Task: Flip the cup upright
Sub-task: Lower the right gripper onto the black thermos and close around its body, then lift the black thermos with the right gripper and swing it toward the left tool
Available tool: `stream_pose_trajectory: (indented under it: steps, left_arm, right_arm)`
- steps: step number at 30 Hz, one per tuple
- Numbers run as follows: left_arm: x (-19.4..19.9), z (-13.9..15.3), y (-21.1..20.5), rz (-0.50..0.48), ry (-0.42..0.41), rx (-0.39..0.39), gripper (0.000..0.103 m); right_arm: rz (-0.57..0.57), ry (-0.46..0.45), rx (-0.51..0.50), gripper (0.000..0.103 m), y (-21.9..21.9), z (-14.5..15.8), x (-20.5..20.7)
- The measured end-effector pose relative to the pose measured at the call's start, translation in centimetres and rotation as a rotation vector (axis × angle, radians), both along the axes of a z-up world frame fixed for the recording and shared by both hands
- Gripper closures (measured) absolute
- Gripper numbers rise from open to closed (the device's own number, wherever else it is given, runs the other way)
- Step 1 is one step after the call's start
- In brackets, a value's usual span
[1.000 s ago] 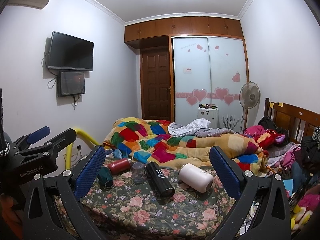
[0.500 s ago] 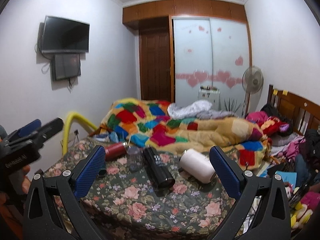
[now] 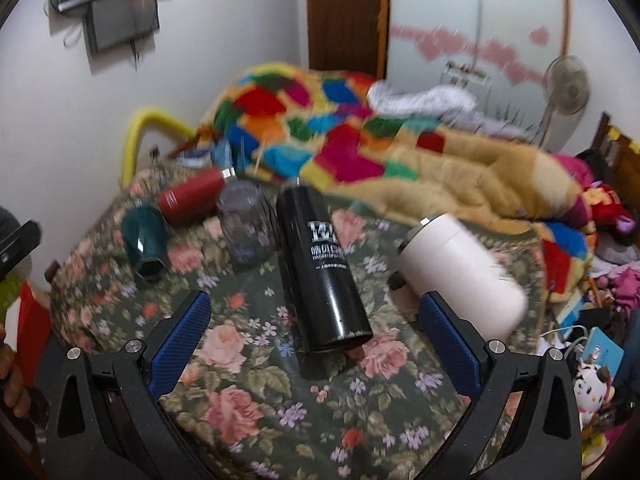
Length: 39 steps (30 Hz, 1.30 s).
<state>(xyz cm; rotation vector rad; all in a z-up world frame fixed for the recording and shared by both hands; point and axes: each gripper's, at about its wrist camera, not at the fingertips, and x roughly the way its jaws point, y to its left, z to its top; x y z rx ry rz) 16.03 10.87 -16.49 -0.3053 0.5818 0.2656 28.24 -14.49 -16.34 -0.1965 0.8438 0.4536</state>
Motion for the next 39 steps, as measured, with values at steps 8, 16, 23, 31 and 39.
stream_pose_trajectory:
  steps: [8, 16, 23, 31, 39]
  left_arm:
    - [1.7, -3.2, -0.3, 0.009, 0.086, 0.043, 0.0]
    - [2.6, -4.1, -1.4, -0.021, 0.113, 0.07, 0.0]
    - [2.6, -4.1, -2.3, -0.025, 0.116, 0.126, 0.0]
    - [2.2, -3.4, -2.4, -0.026, 0.107, 0.133, 0.0]
    - [1.1, -1.8, -3.1, -0.031, 0.08, 0.144, 0.0]
  right_arm:
    - [0.081, 0.197, -0.109, 0.012, 1.8, -4.2, 5.6]
    - [0.135, 0.29, -0.153, 0.025, 3.5, -6.4, 8.2]
    - [0.147, 0.371, -0.188, 0.031, 4.5, -7.9, 10.0]
    - [0.152, 0.375, -0.201, 0.041, 4.6, -7.8, 10.3]
    - [0.156, 0.339, -0.166, 0.041, 3.1, -6.1, 8.2]
